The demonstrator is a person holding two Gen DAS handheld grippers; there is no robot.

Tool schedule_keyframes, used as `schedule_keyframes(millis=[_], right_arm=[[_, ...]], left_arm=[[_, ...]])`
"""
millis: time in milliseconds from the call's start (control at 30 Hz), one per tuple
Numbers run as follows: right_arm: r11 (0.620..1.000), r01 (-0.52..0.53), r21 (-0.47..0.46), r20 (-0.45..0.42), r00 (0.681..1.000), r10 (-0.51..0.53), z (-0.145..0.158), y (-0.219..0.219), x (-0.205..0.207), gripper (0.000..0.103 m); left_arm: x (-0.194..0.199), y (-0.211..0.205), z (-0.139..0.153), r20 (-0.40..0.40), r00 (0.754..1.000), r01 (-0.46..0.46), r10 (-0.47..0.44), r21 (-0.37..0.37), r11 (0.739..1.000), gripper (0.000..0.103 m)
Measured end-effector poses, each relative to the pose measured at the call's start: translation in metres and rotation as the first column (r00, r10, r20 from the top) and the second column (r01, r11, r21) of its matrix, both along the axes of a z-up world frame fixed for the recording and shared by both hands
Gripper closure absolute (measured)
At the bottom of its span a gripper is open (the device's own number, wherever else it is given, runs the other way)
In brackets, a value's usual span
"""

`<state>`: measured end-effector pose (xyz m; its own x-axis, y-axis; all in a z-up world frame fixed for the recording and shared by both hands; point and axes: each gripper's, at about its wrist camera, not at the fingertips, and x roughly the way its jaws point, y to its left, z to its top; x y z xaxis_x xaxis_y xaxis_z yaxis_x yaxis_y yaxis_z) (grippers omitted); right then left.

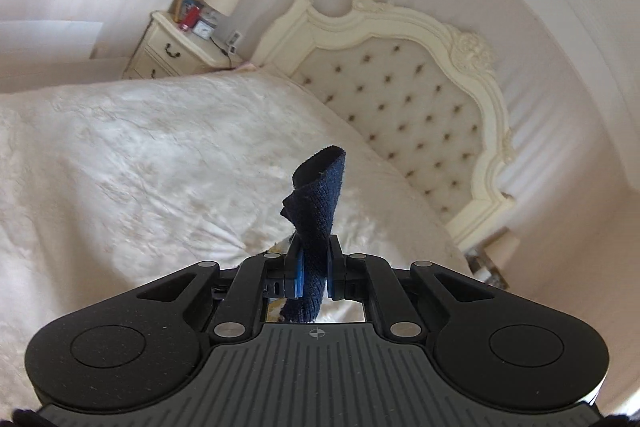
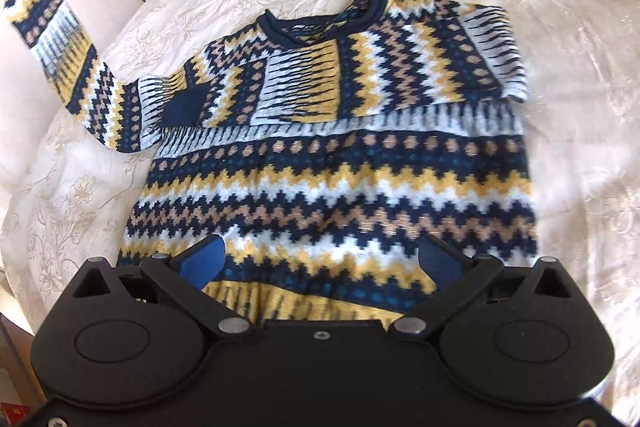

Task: Fold small clothes
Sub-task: 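Grasp the navy cuff with the left gripper and lift it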

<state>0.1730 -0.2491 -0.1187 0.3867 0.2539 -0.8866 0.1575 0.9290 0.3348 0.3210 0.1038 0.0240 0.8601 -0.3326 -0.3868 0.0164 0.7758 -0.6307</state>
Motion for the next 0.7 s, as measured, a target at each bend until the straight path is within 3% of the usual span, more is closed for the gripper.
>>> schedule_keyframes(millis=[200, 367, 533, 700], right_arm=[[1.0, 0.029, 0.012, 0.019, 0.999, -0.029, 0.006, -0.034, -0.016, 0.001], [0.999, 0.04, 0.014, 0.027, 0.999, -0.041, 0.009, -0.06, -0.027, 0.001], [0.999, 0.05, 0.011, 0.021, 0.998, -0.051, 0.007, -0.079, -0.032, 0.001], [0.998, 0.066, 0.023, 0.014, 0.998, -0.067, 0.005, -0.087, -0.03, 0.001]], left_arm=[[0.003, -0.097, -0.037, -0.065, 0.991, 0.121, -0.12, 0.007, 0.993, 0.094], [0.012, -0.165, -0.08, -0.152, 0.967, 0.21, -0.204, 0.024, 0.977, 0.093], [0.002, -0.221, -0.105, -0.237, 0.922, 0.329, -0.306, 0.066, 0.942, 0.071], [-0.019, -0.234, -0.106, -0.229, 0.901, 0.406, -0.368, 0.146, 0.902, 0.063]])
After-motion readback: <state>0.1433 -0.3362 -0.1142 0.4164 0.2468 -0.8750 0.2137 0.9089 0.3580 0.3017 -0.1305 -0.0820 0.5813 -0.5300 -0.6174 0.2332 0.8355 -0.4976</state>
